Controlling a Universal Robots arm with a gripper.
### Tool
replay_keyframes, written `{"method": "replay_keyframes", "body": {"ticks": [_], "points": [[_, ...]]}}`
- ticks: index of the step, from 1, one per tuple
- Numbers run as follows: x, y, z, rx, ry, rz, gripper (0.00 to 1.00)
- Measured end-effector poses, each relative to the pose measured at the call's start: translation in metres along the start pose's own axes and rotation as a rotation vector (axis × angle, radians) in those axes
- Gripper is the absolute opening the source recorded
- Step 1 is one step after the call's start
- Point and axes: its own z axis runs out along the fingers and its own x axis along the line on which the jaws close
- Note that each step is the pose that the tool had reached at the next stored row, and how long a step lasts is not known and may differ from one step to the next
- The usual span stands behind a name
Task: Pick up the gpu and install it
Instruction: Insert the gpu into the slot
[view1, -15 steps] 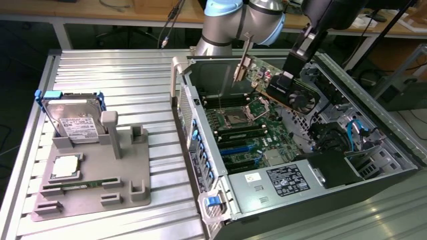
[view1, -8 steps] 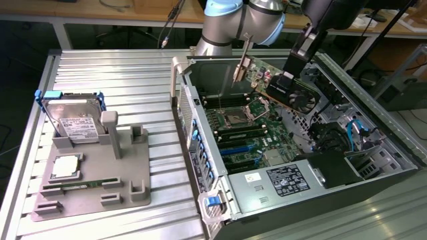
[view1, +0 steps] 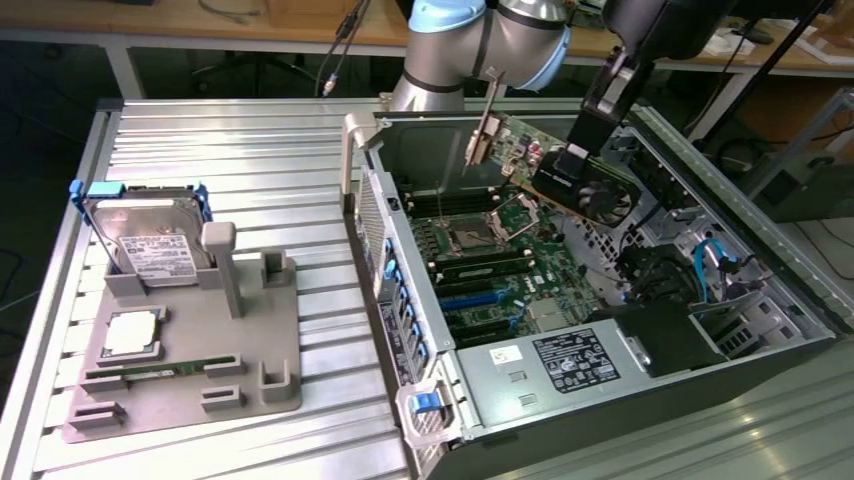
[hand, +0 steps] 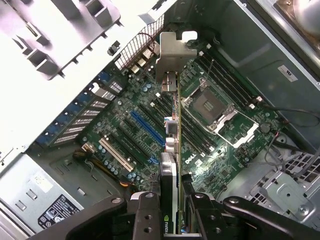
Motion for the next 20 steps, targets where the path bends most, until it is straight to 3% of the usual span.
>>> {"method": "replay_keyframes", "body": {"ticks": [20], "points": [[-0.0004, 0.0005, 0.0, -0.0001, 0.0162, -0.298, 0.27]]}}
